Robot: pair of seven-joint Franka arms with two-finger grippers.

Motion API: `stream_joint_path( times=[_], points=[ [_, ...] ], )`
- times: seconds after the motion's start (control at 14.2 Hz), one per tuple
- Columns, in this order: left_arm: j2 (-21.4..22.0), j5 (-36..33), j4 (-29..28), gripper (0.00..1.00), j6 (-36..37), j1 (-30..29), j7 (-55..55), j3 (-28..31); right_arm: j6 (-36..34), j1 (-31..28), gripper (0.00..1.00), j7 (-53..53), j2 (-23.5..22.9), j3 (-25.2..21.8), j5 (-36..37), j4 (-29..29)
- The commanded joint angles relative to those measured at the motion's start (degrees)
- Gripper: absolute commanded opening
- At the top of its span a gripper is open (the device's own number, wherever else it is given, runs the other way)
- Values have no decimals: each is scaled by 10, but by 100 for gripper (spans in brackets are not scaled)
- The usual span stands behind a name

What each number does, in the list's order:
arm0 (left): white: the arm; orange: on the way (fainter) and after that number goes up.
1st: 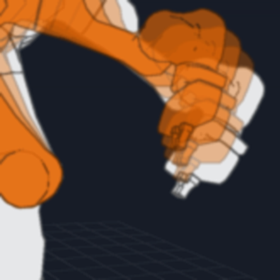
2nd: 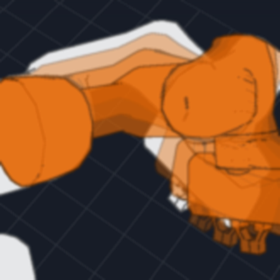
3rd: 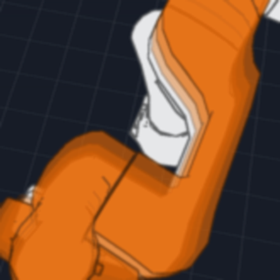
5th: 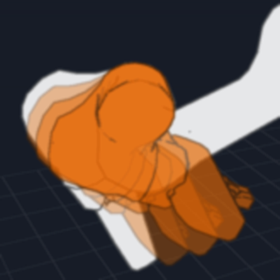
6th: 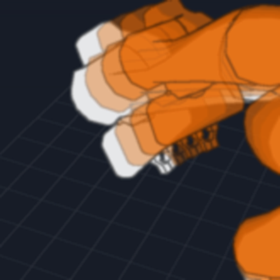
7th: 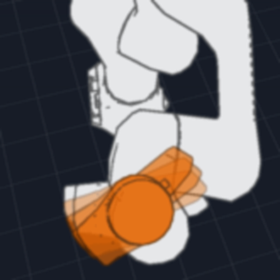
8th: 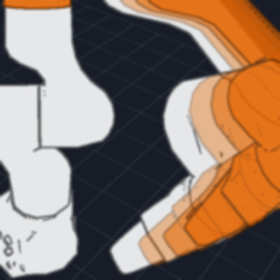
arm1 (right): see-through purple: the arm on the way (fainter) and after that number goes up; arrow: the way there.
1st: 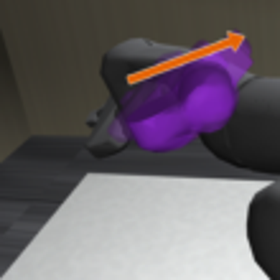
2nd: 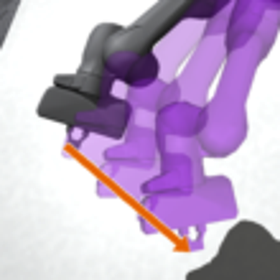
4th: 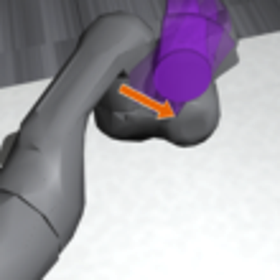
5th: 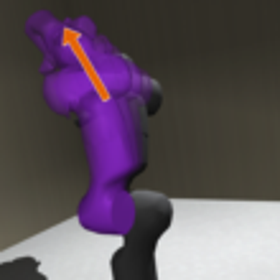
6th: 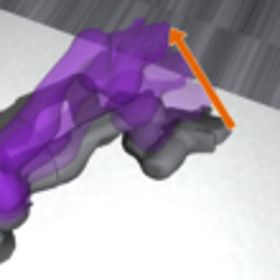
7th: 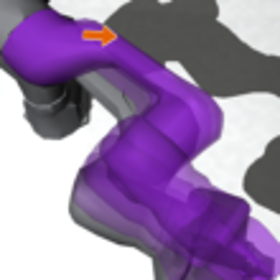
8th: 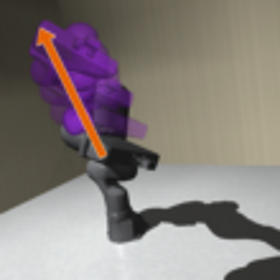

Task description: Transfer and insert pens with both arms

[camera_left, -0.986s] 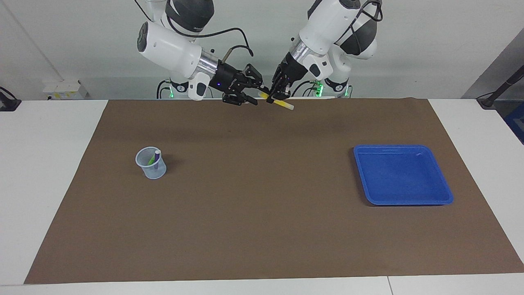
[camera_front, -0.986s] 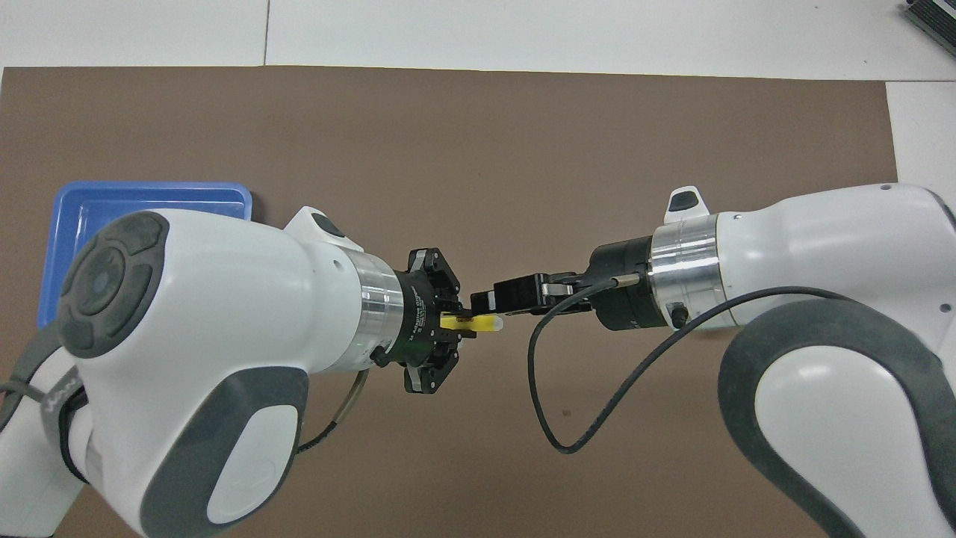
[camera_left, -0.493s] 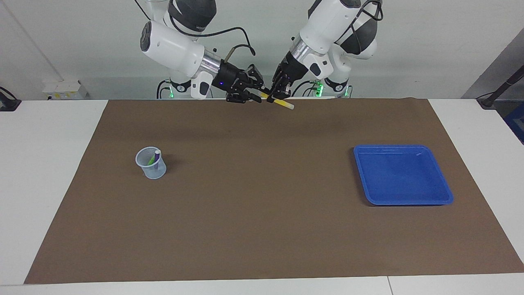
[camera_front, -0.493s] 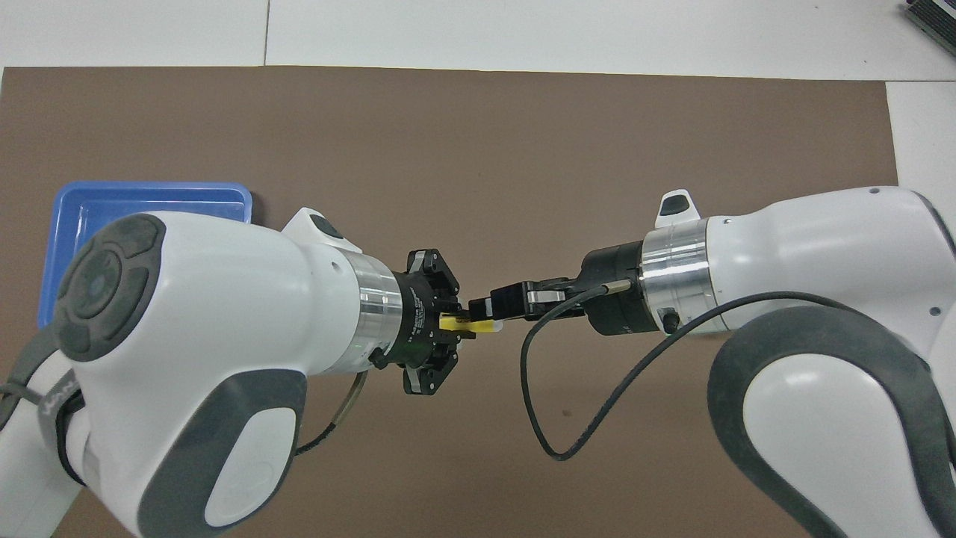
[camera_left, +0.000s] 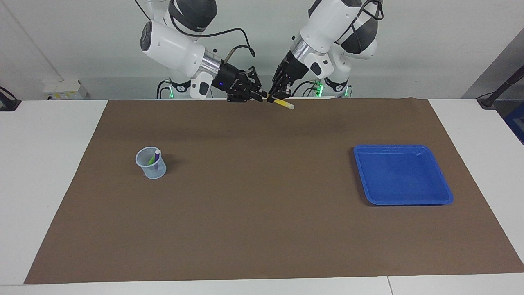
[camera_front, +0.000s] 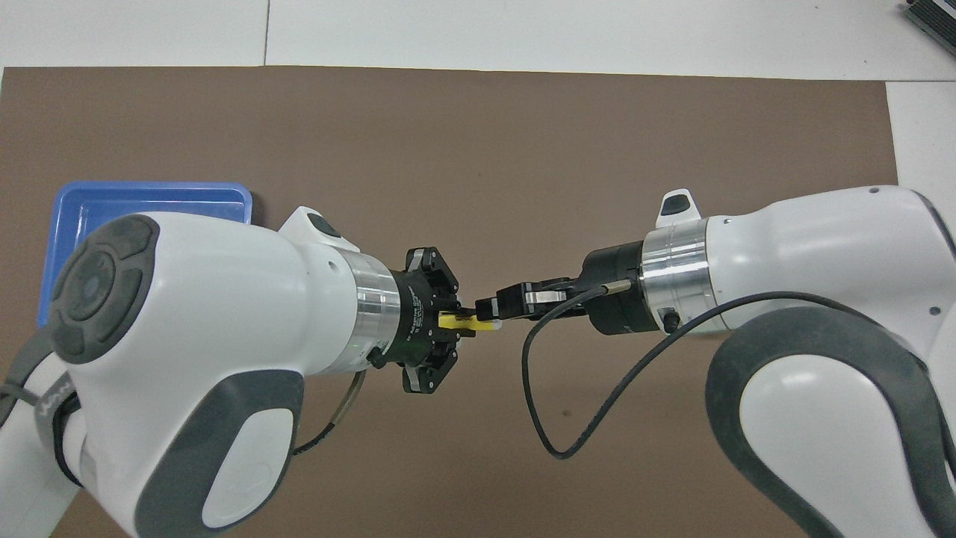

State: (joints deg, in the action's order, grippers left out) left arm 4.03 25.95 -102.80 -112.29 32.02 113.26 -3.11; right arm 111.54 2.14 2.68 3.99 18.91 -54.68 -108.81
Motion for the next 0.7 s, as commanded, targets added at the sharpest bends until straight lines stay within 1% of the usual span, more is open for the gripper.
stream_joint_path(
  times=[0.0,0.21,0.28,0.35,0.42,0.56,0.63],
  points=[
    [17,9,-21,0,-14,9,11,7,9,1,32,-8,2,3,11,-1],
    [17,9,-21,0,-16,9,18,7,9,1,32,-8,2,3,11,-1],
    [17,9,-21,0,-16,9,19,8,9,2,29,-8,2,3,12,-2],
    [17,9,-21,0,-15,9,19,7,9,5,22,-8,2,3,12,-2],
    [17,9,-21,0,-15,9,19,8,9,9,19,-8,2,3,12,-2],
    [17,9,-21,0,-15,10,19,8,9,10,16,-8,2,3,12,-2],
    [17,9,-21,0,-15,10,18,8,10,12,16,-8,3,3,12,-2]
  ],
)
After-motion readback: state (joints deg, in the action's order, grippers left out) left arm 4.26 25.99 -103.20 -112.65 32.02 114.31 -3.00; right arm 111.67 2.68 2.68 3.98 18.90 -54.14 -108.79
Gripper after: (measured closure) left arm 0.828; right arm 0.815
